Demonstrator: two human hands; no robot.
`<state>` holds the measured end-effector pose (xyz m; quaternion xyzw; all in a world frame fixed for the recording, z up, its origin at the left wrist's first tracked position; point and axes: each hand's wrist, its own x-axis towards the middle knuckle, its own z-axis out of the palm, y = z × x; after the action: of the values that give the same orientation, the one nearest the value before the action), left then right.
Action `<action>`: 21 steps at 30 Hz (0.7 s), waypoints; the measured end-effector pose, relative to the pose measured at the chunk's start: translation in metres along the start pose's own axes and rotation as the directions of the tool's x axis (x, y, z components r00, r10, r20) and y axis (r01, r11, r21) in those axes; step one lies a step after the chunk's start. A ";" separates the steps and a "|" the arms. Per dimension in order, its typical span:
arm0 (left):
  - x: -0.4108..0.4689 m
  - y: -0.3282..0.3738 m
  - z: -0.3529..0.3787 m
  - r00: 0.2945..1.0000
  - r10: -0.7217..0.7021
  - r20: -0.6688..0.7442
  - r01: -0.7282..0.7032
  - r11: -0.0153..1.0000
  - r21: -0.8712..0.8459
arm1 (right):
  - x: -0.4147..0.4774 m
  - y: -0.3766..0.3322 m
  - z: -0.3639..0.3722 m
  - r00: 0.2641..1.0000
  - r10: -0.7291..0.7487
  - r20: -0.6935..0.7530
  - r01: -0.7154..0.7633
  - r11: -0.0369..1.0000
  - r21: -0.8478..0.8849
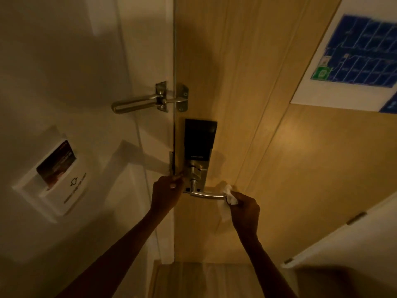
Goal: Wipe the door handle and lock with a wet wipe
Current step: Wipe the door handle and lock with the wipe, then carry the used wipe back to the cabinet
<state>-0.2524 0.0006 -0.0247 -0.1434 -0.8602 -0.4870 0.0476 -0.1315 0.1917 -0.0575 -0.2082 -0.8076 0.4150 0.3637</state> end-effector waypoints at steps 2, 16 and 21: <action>-0.003 0.001 0.001 1.000 -0.002 0.014 0.003 1.000 -0.030 | -0.002 -0.002 -0.001 1.000 -0.013 -0.018 0.013 1.000 0.006; -0.067 -0.017 0.034 0.965 -0.154 0.214 0.144 0.988 0.064 | -0.009 0.019 -0.079 0.983 0.185 0.014 -0.185 0.982 0.034; -0.101 0.015 0.081 0.933 -0.107 0.344 0.065 0.989 0.133 | -0.027 0.060 -0.154 0.961 0.263 -0.087 -0.271 0.957 -0.103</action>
<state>-0.1464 0.0565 -0.0766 -0.1870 -0.8879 -0.4030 -0.1192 0.0048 0.2886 -0.0583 -0.3509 -0.7807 0.4056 0.3207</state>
